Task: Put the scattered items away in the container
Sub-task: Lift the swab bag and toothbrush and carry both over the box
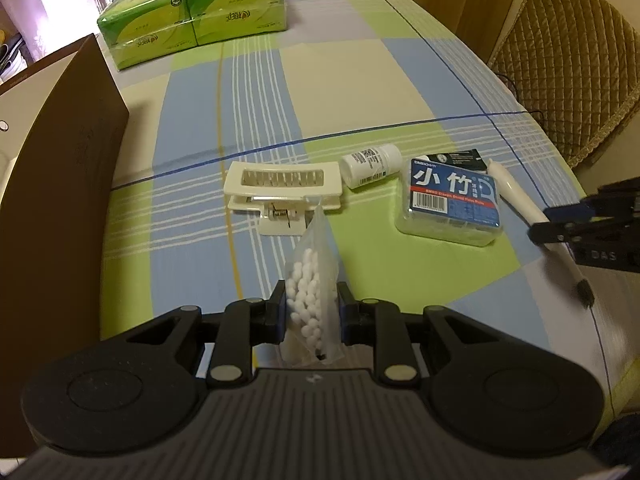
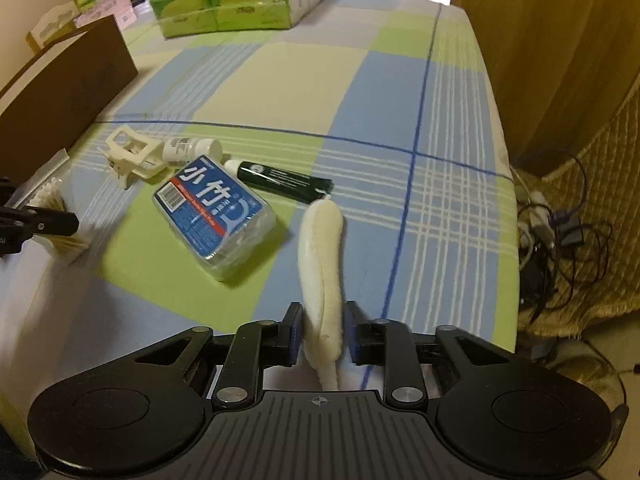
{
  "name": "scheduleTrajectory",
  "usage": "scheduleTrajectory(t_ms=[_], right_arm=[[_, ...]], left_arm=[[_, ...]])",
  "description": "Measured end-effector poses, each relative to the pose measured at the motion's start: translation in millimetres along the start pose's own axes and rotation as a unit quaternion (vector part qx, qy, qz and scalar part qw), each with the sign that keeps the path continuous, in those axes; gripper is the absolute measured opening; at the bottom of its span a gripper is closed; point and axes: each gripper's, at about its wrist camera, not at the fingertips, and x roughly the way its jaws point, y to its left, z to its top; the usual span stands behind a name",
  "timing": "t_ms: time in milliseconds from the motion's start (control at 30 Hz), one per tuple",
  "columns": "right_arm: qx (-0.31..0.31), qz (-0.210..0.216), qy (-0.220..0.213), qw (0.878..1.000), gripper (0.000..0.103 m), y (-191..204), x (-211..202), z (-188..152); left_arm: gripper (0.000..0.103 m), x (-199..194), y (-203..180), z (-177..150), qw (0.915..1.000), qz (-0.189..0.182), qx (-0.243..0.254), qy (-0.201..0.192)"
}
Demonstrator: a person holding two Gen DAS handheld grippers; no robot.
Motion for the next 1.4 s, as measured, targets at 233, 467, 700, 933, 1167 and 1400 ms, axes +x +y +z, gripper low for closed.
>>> scheduleTrajectory(t_ms=[233, 467, 700, 933, 1167, 1400], right_arm=[[0.016, -0.009, 0.004, 1.0, 0.022, 7, -5, -11], [0.064, 0.004, 0.001, 0.998, 0.022, 11, -30, -18], [0.083, 0.012, -0.025, 0.996, 0.022, 30, -53, -17], [0.099, 0.053, -0.047, 0.993, 0.022, 57, -72, -10], [0.081, 0.099, -0.071, 0.989, 0.022, 103, -83, 11], [0.08, 0.189, -0.095, 0.974, 0.022, 154, -88, 48]], left_arm=[[0.019, -8, -2, -8, 0.9999, -0.013, 0.002, -0.008], [0.019, -17, -1, -10, 0.9993, -0.027, 0.013, -0.02], [0.019, -31, 5, -13, 0.998, -0.043, 0.029, -0.037], [0.019, -60, 24, -18, 0.9958, -0.061, 0.026, -0.063], [0.019, -102, 57, -22, 0.9927, -0.07, 0.009, -0.098], [0.019, -143, 104, -24, 0.9895, -0.061, -0.016, -0.13]])
